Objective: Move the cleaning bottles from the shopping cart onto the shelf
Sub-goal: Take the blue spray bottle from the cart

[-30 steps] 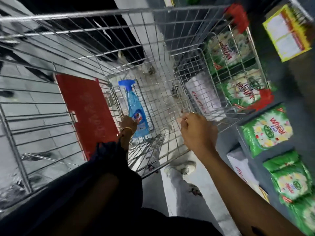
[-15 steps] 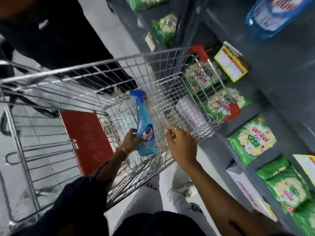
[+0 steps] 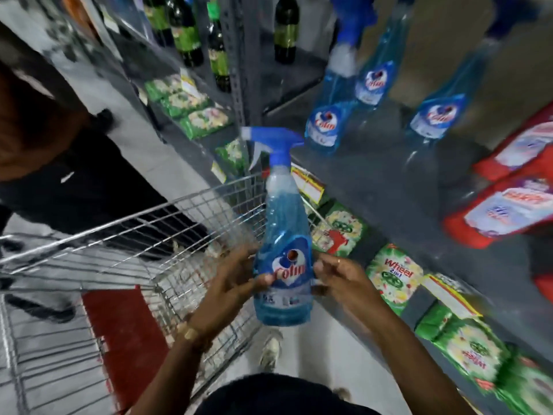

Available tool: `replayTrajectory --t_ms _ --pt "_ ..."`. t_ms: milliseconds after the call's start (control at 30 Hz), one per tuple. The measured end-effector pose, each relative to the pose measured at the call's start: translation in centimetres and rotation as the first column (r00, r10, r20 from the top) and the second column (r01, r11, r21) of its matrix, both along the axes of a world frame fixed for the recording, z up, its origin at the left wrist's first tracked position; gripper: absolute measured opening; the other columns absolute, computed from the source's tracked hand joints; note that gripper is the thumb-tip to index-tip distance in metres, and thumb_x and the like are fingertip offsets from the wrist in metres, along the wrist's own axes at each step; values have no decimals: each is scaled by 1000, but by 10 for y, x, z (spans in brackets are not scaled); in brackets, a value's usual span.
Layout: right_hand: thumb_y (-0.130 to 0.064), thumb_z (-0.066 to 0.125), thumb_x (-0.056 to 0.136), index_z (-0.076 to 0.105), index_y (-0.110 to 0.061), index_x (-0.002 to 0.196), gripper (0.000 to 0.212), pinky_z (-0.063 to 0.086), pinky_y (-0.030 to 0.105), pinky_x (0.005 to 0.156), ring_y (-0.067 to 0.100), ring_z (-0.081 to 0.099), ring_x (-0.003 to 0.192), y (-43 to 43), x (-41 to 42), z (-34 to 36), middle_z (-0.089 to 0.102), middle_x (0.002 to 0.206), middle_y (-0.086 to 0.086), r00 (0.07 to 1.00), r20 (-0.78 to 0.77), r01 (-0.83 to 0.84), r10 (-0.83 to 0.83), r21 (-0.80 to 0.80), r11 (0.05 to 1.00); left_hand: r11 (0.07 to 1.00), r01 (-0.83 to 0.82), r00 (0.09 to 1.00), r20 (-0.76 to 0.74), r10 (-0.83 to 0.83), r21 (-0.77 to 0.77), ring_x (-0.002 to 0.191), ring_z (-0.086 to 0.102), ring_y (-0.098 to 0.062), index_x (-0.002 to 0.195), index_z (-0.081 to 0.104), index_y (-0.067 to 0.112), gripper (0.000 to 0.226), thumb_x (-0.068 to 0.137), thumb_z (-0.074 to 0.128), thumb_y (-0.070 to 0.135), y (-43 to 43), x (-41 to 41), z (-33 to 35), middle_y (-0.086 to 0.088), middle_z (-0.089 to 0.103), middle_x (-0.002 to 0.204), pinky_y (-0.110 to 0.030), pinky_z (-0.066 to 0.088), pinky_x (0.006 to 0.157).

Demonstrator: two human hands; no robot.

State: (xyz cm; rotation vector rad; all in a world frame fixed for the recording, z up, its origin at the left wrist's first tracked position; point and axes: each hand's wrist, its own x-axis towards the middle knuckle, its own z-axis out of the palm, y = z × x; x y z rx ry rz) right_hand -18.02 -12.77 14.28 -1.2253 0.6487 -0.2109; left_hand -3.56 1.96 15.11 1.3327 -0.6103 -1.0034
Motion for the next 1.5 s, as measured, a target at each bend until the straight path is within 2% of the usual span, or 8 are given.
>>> replayTrajectory --t_ms 300,767,933,1067,1167,1300,1400,1500 --pt "-16 57 81 69 -10 106 28 58 31 69 24 71 91 -6 -89 2 76 99 7 972 17 236 -236 7 972 991 118 993 -3 -118 62 85 69 -7 121 56 4 35 88 51 14 -47 -63 -14 -1 73 99 -18 54 66" --pt "-5 51 92 66 -8 108 22 59 30 72 24 70 95 -52 -94 4 76 101 6 885 129 457 -448 -55 888 962 273 949 160 -272 18 97 69 -6 121 57 17 30 95 41 17 -130 -66 -1 12 74 103 -17 55 75" --pt "-1 54 89 61 -1 117 30 55 39 88 27 66 106 -102 -51 12 69 115 15 791 289 605 -539 -235 761 966 245 922 327 -208 -77 118 59 -23 127 52 16 37 92 44 25 -197 -34 13 -11 61 129 -38 50 99" --pt "2 51 91 60 -3 120 31 55 38 90 24 65 106 -141 -21 15 68 117 16 721 367 690 -587 -306 656 949 267 923 326 -203 -165 119 58 -21 128 49 22 41 89 49 37 -244 -15 23 -11 57 133 -30 52 96" --pt "-2 53 90 62 -22 117 35 54 34 91 9 65 103 -161 -10 8 70 112 -6 707 375 707 -599 -404 581 951 266 917 345 -200 -156 113 61 -9 121 52 32 57 74 56 64 -271 -6 15 -2 60 127 -19 53 89" --pt "1 53 91 56 -8 125 36 51 16 88 -19 58 95 -181 -4 -2 64 115 -3 688 330 697 -646 -548 463 960 215 928 344 -143 -179 102 61 7 117 49 34 37 84 55 47 -294 -5 3 17 56 117 -7 49 80" --pt "-6 53 92 54 -6 127 35 46 8 86 -14 58 100 -192 -1 -4 61 119 0 684 327 690 -652 -581 432 954 236 922 354 -159 -185 93 60 18 122 44 21 29 95 42 11 -306 -6 5 16 54 113 -3 47 76" --pt "-12 53 93 49 -6 132 39 41 2 87 -2 53 111 -190 -1 -3 56 125 -1 689 293 681 -663 -575 454 960 216 919 368 -139 -178 99 59 15 128 40 18 34 97 37 5 -306 -8 10 5 53 125 -4 47 81"
